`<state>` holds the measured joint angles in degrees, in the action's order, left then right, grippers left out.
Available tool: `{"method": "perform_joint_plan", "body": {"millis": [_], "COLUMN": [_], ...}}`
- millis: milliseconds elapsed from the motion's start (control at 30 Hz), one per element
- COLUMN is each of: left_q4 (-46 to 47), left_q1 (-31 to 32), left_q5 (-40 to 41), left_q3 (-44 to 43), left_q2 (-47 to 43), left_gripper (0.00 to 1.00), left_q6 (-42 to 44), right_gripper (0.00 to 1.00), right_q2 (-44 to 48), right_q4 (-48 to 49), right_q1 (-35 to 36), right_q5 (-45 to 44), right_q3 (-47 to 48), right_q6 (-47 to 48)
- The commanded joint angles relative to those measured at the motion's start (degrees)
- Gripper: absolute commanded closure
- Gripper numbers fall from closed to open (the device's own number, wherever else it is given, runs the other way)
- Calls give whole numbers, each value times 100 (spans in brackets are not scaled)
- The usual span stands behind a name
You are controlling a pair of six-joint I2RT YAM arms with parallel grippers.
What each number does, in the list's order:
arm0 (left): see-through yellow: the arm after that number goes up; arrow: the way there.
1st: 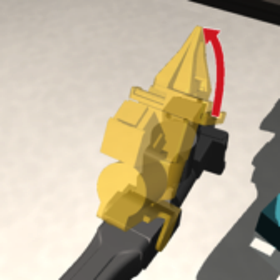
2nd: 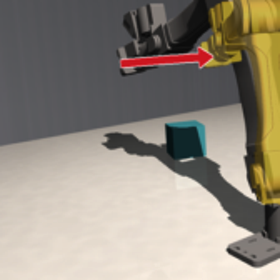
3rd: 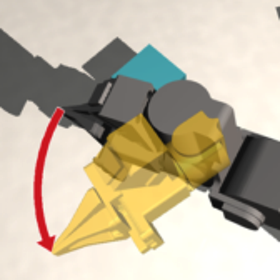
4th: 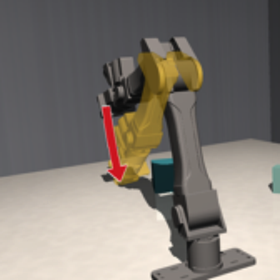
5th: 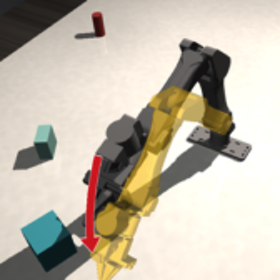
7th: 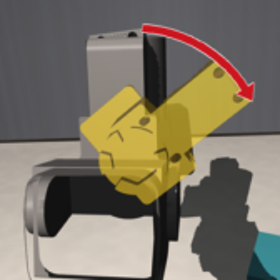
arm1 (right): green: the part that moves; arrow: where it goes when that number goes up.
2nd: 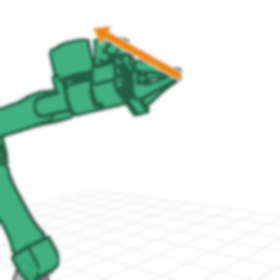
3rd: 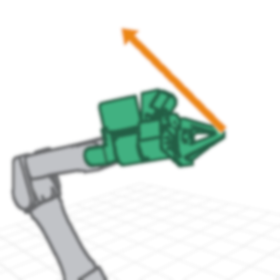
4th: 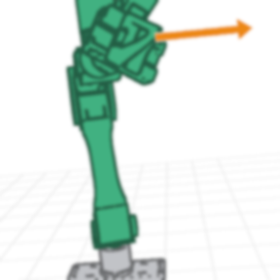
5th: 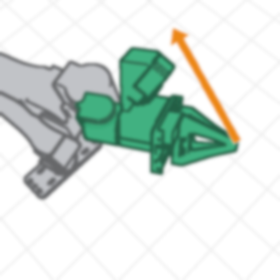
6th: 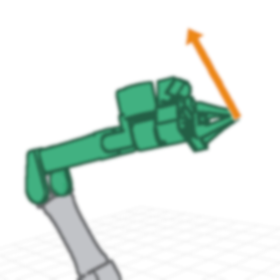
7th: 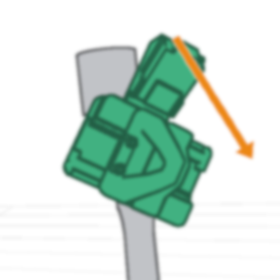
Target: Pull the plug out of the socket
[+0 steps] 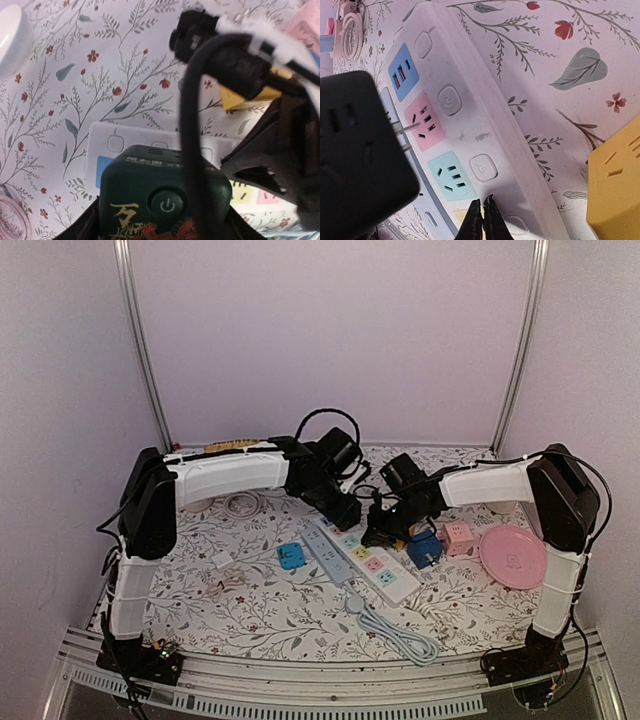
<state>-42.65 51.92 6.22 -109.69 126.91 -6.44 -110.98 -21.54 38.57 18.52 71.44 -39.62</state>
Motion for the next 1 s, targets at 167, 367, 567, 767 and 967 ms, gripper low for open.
{"method": "perform_joint_plan", "body": {"millis": [167, 367, 567, 767, 967], "left_q4": [299, 310, 402, 531, 481], "left_q1": [-434, -800, -1336, -1820, -2064], "left_q5": [-1032, -976, -1323, -1953, -2346], "left_q3": [-193, 20, 220, 24, -352], "left_q2": [-413, -506, -503, -93, 397], "left_gripper": [100, 100, 100, 100, 87], "left_q6": [-557, -958, -1537, -1876, -1966], "right_gripper": [94, 94, 93, 90, 88], "right_q2": [-148, 208, 769, 1211, 1438], "right_q4": [-492, -509, -607, -765, -1011], "right_q1": [2, 2, 4, -1, 3], "right_q5": [-340, -436, -748, -1042, -1080], "right_q3": [-316, -253, 136, 401, 723], "right_q6": [59, 83, 128, 172, 152]}}
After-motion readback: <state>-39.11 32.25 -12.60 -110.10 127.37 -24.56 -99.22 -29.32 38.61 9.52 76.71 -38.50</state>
